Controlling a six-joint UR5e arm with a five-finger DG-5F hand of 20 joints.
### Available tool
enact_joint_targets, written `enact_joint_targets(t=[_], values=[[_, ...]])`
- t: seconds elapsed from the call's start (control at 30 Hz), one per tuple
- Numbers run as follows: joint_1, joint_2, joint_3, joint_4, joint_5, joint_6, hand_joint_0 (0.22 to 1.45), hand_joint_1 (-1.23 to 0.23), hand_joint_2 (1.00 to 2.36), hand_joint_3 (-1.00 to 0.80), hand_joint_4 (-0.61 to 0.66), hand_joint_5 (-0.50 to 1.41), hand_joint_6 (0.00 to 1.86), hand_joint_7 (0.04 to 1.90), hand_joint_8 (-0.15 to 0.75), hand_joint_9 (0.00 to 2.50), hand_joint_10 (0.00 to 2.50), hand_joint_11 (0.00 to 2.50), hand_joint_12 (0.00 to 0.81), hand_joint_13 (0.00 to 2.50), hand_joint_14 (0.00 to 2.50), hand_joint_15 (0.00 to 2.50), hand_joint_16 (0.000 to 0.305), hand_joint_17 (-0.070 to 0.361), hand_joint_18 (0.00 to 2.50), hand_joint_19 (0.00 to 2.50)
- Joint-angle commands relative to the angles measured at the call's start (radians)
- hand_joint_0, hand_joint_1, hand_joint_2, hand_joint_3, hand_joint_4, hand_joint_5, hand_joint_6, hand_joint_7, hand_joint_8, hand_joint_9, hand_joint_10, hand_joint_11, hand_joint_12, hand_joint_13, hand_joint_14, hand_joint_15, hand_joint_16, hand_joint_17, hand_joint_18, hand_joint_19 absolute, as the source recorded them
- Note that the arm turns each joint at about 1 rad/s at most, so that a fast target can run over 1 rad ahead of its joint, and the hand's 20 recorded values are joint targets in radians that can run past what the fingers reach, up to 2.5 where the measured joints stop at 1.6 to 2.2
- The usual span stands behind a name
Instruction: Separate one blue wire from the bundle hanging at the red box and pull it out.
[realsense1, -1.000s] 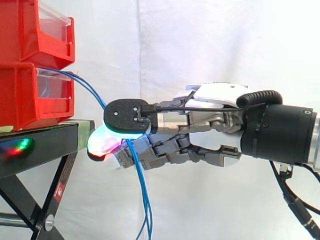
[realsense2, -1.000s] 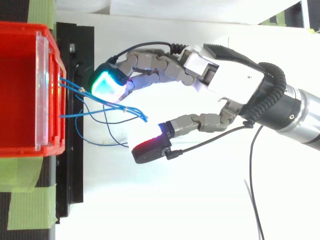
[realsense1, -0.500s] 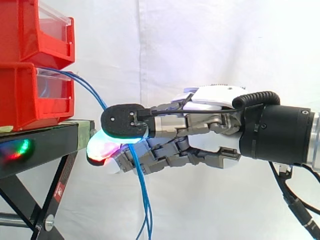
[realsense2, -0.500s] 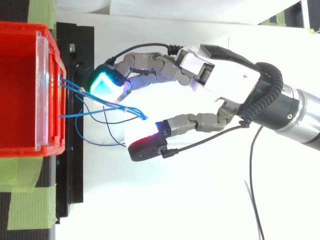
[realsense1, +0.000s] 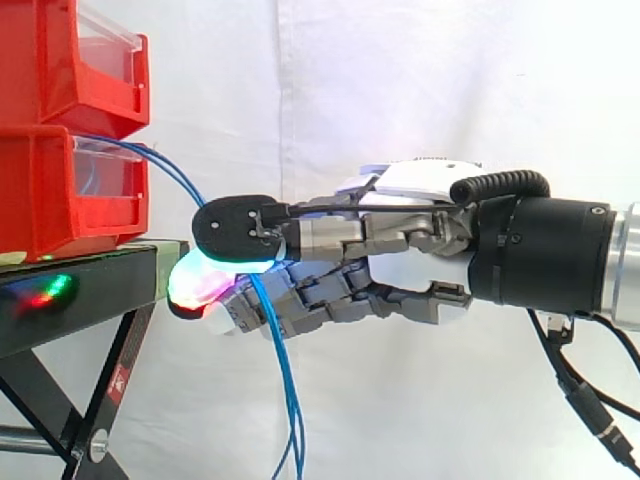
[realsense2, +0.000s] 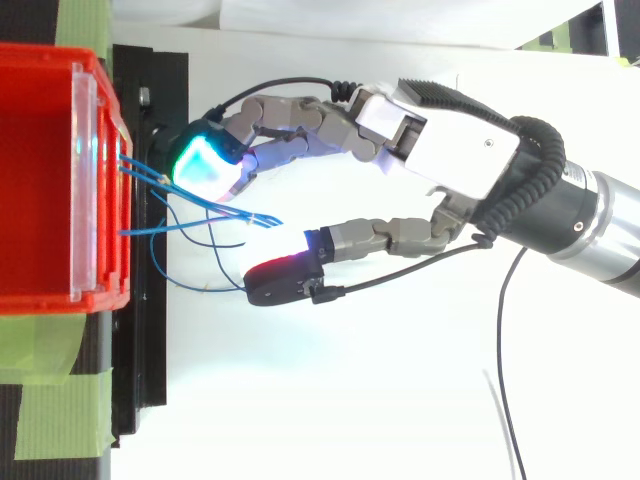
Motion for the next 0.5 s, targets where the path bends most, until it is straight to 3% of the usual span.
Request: enact_joint_targets(t=[0.0,0.27,0.37,0.4,0.47], values=[[0.0,0.001,0.024,-0.083,-0.001,0.002,0.57,-0.66,1.01,-0.37,0.23,-0.19,0.8,1.05,0.304,0.52,0.01,0.5,0.387,0.34,0.01,0.32,0.056,0.127,0.21,0.43],[-0.004,0.001,0.049,-0.218,-0.003,0.021,0.57,-0.65,1.01,-0.37,0.23,-0.19,0.8,1.06,0.306,0.53,0.01,0.49,0.388,0.35,0.01,0.32,0.057,0.127,0.22,0.43],[-0.004,0.001,0.049,-0.269,-0.029,0.061,0.57,-0.65,1.01,-0.37,0.23,-0.19,0.8,1.06,0.308,0.53,0.01,0.5,0.388,0.36,0.01,0.33,0.057,0.127,0.22,0.43],[-0.005,0.001,0.049,-0.275,-0.081,0.097,0.57,-0.65,1.01,-0.38,0.23,-0.19,0.8,1.06,0.31,0.53,0.01,0.5,0.388,0.36,0.01,0.33,0.057,0.127,0.22,0.42],[-0.008,0.001,0.049,-0.275,-0.127,0.106,0.57,-0.65,1.01,-0.37,0.22,-0.19,0.8,1.06,0.309,0.53,0.01,0.5,0.388,0.36,0.01,0.33,0.057,0.127,0.22,0.42]])
